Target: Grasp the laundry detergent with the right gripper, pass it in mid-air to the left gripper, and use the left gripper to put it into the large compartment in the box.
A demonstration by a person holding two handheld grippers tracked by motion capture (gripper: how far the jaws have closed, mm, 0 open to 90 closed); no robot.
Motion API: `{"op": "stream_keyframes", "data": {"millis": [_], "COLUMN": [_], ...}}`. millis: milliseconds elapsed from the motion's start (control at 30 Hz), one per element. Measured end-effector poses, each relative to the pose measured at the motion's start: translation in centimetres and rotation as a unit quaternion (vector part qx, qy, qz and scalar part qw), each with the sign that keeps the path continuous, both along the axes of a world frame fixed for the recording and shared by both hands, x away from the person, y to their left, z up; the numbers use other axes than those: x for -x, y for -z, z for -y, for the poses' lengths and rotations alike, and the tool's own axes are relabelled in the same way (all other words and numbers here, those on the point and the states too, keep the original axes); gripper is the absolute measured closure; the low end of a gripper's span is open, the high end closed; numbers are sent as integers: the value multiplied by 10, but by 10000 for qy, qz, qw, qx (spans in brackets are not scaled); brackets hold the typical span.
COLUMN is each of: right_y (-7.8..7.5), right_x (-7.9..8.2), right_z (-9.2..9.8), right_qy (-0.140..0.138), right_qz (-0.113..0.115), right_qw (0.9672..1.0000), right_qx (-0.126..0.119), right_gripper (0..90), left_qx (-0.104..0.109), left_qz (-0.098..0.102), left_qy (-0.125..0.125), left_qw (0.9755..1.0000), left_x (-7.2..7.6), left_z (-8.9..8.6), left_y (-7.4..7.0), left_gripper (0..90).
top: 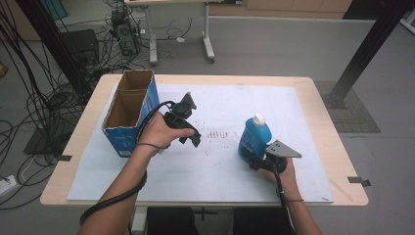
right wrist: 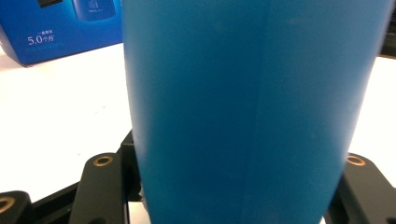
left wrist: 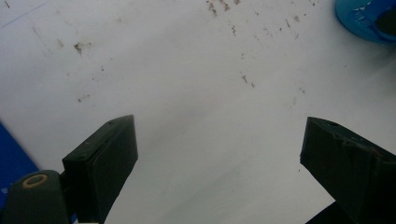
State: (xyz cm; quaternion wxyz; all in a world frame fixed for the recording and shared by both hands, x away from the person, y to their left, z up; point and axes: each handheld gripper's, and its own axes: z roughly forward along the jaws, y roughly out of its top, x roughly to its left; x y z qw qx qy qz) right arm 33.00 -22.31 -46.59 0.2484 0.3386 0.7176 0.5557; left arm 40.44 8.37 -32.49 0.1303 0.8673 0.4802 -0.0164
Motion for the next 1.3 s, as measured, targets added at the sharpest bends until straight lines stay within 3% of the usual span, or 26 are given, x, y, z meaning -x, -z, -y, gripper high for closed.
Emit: {"op": "stream_keyframes", "data": {"millis": [1300], "right_y": [0], "right_x": [0], "right_z": [0], "right_qy": [2], "right_qz": [17], "right_qw": [10000], "right_qx": [-1], "right_gripper": [401], "left_qx": [17], "left_qz": [27], "left_qy": [24], "left_qw": [10000], "left_x": [-2], "left_z": [2], "left_y": [-1], "left_gripper": [114]}}
